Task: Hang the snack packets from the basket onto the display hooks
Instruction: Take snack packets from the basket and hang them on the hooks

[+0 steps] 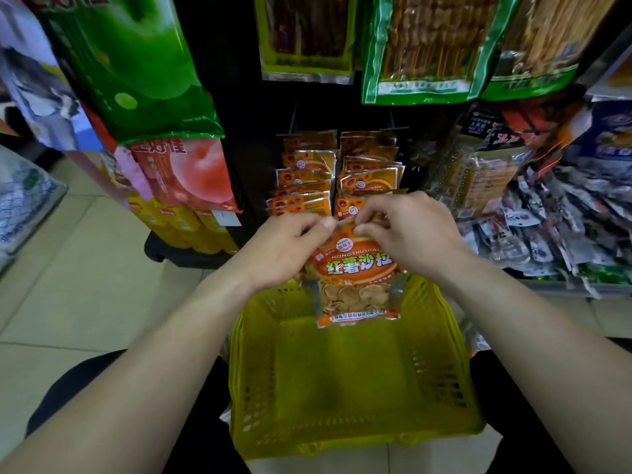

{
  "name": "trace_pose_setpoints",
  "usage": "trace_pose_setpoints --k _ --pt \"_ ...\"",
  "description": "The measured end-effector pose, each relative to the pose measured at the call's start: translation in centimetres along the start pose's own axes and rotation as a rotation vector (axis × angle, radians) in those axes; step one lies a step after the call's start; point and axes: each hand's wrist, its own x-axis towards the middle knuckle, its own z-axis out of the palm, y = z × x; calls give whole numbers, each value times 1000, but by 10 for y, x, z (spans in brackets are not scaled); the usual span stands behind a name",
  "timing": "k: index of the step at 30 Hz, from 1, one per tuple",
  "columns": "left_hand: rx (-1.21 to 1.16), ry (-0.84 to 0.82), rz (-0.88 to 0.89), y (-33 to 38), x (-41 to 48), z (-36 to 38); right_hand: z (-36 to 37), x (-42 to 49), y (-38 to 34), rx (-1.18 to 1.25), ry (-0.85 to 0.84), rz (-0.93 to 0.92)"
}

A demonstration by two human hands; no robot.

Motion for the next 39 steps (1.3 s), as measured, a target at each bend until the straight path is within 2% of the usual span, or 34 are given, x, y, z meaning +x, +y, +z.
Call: trace_pose_setpoints --k 2,5,7,10,14,19,26,39 --pt "61 19 -2 -10 19 5 13 14 13 32 6 46" --pt "163 206 55 -10 22 4 7 16 11 86 28 65" --pt "106 313 32 -10 23 5 5 17 11 130 42 83" --pt "-33 371 -5 -9 27 2 3 23 15 217 51 117" --pt "-162 389 11 -7 28 -3 1 29 17 239 27 102" --pt "-225 413 -26 -8 28 -8 -3 30 19 340 -84 30" --pt "-319 368 28 -7 24 -10 -4 28 25 502 -9 119" --pt "-250 394 -85 -18 30 -11 0 30 36 583 30 219"
